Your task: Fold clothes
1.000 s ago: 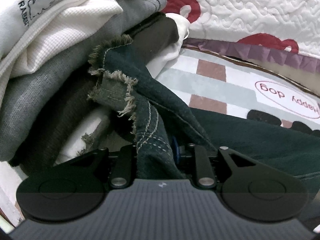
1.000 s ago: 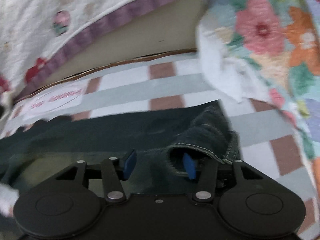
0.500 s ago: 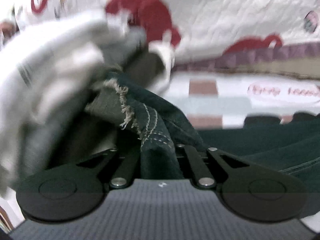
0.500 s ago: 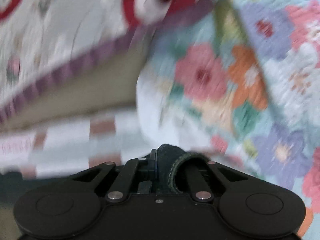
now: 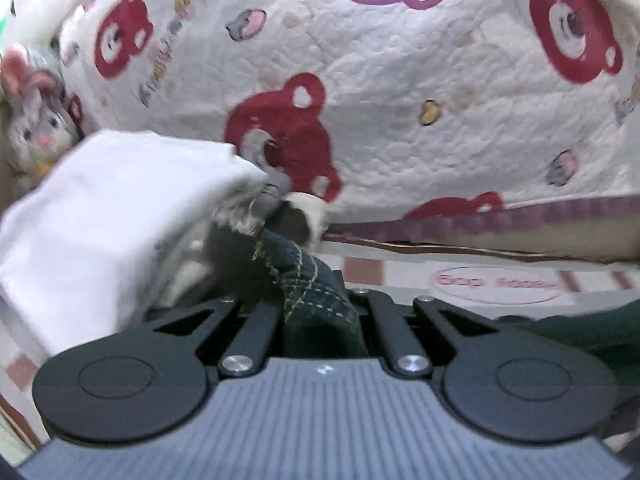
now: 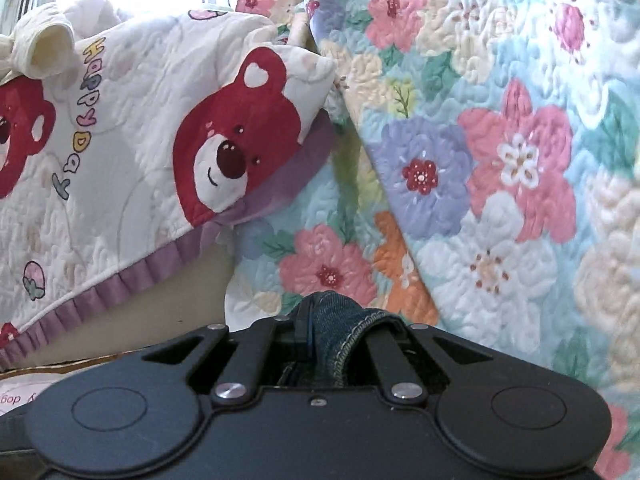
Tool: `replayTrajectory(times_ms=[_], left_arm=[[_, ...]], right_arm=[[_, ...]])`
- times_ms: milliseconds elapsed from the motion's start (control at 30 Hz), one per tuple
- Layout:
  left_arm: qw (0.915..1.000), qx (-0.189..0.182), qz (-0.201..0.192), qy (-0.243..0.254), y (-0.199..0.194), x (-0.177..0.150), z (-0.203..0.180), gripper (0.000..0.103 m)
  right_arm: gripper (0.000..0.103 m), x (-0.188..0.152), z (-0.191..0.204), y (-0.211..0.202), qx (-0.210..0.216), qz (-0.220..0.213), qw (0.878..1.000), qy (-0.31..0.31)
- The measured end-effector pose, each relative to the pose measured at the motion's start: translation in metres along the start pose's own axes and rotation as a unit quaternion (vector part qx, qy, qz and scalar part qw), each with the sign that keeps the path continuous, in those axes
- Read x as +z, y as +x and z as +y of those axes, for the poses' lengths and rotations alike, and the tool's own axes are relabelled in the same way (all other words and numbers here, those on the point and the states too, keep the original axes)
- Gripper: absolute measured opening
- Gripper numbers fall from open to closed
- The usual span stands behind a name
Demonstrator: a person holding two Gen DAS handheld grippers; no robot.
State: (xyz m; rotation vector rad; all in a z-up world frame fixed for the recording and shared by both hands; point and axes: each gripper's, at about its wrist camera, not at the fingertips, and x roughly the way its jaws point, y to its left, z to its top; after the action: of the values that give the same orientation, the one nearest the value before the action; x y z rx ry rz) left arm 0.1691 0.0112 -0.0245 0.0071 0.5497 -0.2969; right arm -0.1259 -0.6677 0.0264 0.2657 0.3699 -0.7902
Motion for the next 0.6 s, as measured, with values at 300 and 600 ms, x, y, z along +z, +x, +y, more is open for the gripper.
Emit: replayTrajectory(times_ms=[300, 600], left_arm=[[0.9958, 0.07, 0.06, 0.005, 0.149, -0.006, -0.011, 0.048], [0.9722, 0.012, 0.141, -0.186, 0.1, -0.026, 0.066, 0.057]], right_arm=[[0.008, -0.036, -0.009, 0.115, -0.035, 0.167, 0.985, 0.013], [0.042, -0.074, 0.064, 0.121, -0.119, 0.227, 0.953, -0.163]])
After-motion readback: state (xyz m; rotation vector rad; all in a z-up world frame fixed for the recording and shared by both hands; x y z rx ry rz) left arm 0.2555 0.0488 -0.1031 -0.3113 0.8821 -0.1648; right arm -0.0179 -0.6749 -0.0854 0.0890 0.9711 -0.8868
